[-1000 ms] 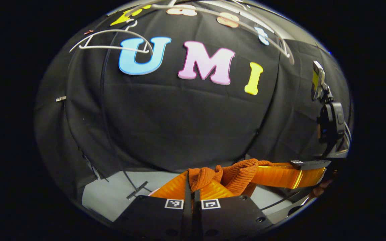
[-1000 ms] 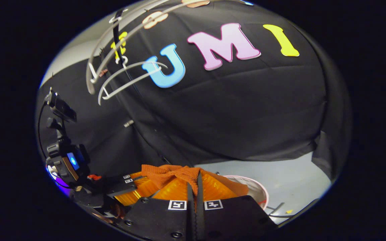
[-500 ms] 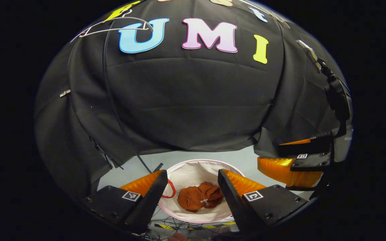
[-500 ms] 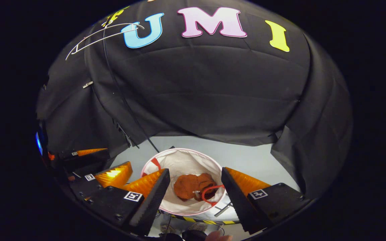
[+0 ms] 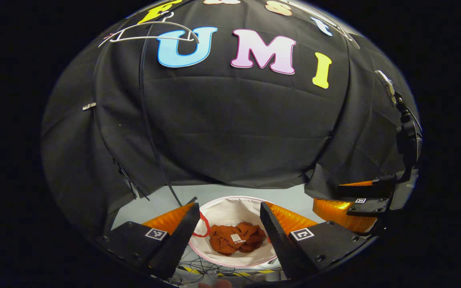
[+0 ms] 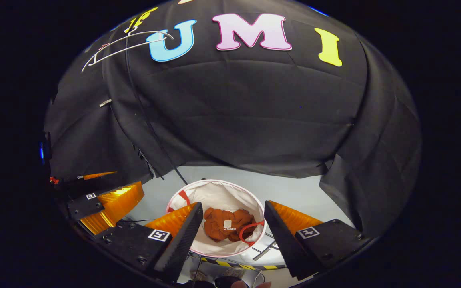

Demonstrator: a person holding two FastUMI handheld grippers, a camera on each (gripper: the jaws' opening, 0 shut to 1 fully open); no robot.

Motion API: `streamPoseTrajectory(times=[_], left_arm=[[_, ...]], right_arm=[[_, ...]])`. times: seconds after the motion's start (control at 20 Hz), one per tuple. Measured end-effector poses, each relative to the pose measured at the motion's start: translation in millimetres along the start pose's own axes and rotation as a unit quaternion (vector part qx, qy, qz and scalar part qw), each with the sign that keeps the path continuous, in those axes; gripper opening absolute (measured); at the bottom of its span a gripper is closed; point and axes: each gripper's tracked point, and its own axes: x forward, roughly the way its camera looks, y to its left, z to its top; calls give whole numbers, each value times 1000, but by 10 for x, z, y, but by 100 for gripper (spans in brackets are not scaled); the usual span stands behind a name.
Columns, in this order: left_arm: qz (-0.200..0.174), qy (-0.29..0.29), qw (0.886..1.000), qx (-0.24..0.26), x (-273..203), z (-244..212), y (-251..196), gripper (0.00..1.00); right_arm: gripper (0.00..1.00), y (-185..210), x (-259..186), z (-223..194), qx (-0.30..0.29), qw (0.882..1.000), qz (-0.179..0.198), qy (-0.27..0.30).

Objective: Grasp the clothes on the hanger with both hands and then place them into the laundry hamper below.

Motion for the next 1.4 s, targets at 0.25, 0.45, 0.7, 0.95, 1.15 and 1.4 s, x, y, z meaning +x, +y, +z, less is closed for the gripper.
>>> streamPoseTrajectory(times=[0.25, 0.45, 0.7, 0.95, 1.15, 1.4], left_arm=[[-14, -38, 999, -1, -438, 313, -31, 96], [-18, -74, 997, -13, -905, 630, 42, 96], [-13, -129, 991, -10, -1604, 1083, 115, 96], [-14, -196, 980, -21, -2322, 1491, 174, 96], [-24, -238, 971, -16, -2850, 1779, 147, 95], [-23, -292, 956, -4, -3456, 2063, 155, 95]], right_arm=[[99, 65, -401, 211, 17, 999, -29, -40], [99, 146, -914, 494, 25, 994, -46, -93], [98, 222, -1626, 918, 35, 984, -64, -163], [98, 345, -2367, 1350, 26, 968, -76, -238], [98, 465, -3020, 1669, 14, 949, -89, -301], [100, 610, -3695, 1981, -16, 924, -105, -368]])
